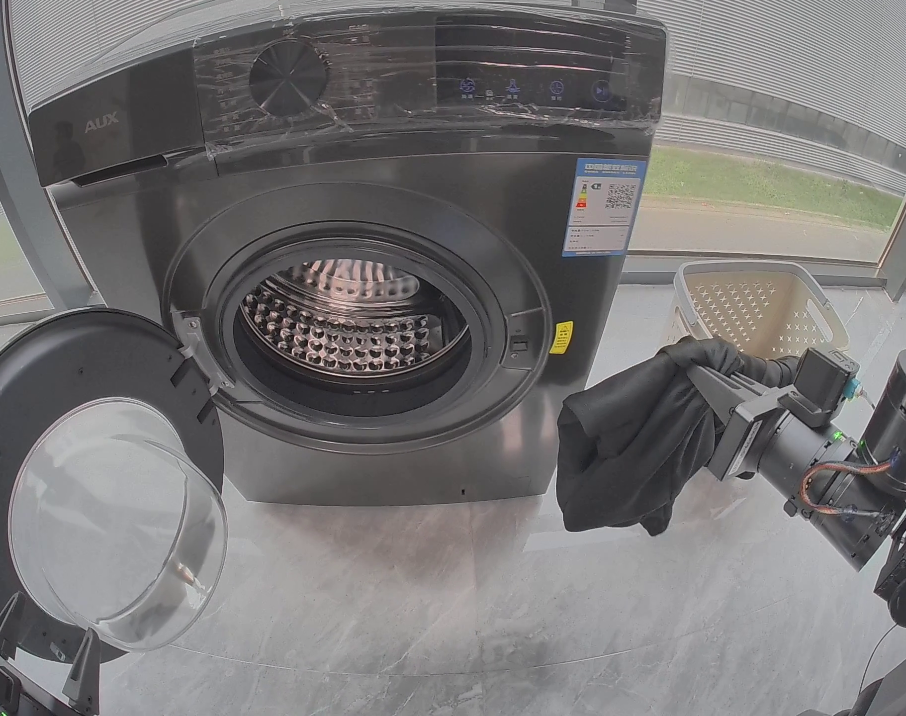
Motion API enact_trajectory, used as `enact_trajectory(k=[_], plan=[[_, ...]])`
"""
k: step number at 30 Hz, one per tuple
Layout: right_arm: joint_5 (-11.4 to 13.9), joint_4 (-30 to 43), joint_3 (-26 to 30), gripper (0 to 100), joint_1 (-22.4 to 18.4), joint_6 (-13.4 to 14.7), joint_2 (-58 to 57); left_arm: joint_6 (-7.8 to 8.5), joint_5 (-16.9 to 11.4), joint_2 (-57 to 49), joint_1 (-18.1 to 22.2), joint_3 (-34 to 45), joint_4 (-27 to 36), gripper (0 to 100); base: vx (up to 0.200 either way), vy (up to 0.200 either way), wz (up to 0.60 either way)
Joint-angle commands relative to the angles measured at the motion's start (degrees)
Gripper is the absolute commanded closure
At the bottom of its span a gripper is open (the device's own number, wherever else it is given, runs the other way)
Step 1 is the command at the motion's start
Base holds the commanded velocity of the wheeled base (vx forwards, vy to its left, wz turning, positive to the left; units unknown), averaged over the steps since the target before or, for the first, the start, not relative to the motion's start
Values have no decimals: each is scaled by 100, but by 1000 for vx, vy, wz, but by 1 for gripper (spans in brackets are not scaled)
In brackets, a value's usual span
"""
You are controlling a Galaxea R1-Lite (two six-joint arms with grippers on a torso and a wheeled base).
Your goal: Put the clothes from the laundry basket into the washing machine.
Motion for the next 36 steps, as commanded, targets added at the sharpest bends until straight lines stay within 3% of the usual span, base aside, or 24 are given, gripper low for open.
enact_trajectory(k=[1, 6, 12, 21, 33, 36], plan=[[-1, 7, -2, 100, 6, 0, 3, -2, 2, -101, 5, 92, -2, 0, 0, 0, 0], [-1, -2, -2, 100, 6, 0, 38, -2, 2, -101, 5, 92, -2, 0, 0, 0, 0], [-1, -2, -2, 100, 6, 8, 73, -2, 2, -101, 5, 92, -2, 0, -200, 0, 0], [-1, -11, 24, 100, 6, 17, 73, -2, 2, -101, 5, 92, -2, 0, 0, 0, 0], [-1, -11, 59, 100, 6, 8, 117, -2, 2, -101, 5, 92, -2, 0, 0, 200, 0], [-1, -11, 59, 100, 15, 8, 117, -2, 2, -101, 5, 92, -2, 0, 0, 0, 0]])
